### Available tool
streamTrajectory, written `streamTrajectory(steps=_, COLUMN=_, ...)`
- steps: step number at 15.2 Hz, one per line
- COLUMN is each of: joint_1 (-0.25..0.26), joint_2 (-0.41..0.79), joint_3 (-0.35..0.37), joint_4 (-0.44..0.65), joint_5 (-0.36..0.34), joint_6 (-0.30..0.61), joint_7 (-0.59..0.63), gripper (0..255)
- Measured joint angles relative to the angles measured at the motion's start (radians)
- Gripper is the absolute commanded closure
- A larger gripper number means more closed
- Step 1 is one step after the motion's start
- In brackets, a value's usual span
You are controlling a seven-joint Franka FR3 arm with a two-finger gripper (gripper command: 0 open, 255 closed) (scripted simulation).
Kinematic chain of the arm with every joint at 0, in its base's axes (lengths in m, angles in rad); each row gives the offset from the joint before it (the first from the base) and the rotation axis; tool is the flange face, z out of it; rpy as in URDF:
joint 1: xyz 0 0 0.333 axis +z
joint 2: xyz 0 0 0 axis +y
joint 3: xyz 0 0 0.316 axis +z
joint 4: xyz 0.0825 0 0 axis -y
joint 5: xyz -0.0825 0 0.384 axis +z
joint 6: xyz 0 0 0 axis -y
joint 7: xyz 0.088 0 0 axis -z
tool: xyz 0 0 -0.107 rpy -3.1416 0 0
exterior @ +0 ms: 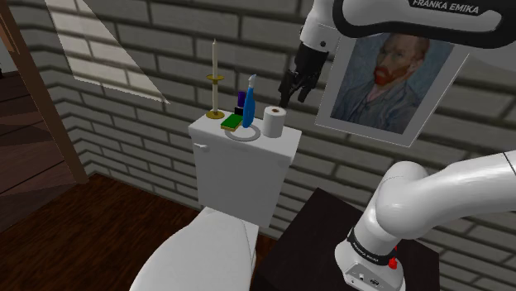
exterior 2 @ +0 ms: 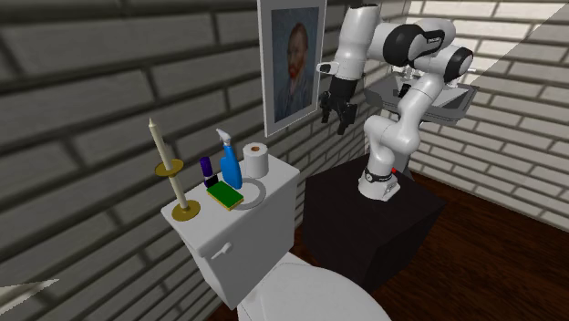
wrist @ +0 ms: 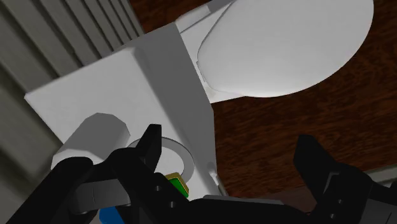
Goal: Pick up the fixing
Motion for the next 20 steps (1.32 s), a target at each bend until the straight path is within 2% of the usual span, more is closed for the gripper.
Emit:
streamTrajectory(steps=4, joint_1=-0.007, joint_2=0.066, joint_3=-0.004, joint_4=0.009, joint_5=-0.006, joint_6=0.043, joint_7=0.0, gripper=0)
streamTrajectory(steps=11, joint_1=-0.026, joint_2=0.312, joint_3=-0.004, joint_4=0.067, joint_5=-0.02, joint_6=0.188, joint_7=0.016, gripper=0)
streamTrajectory(steps=20, joint_1=-0.048, joint_2=0.654, joint_3=-0.015, joint_4=0.243, joint_5=-0.043, joint_6=0.296, joint_7=0.036, gripper=0)
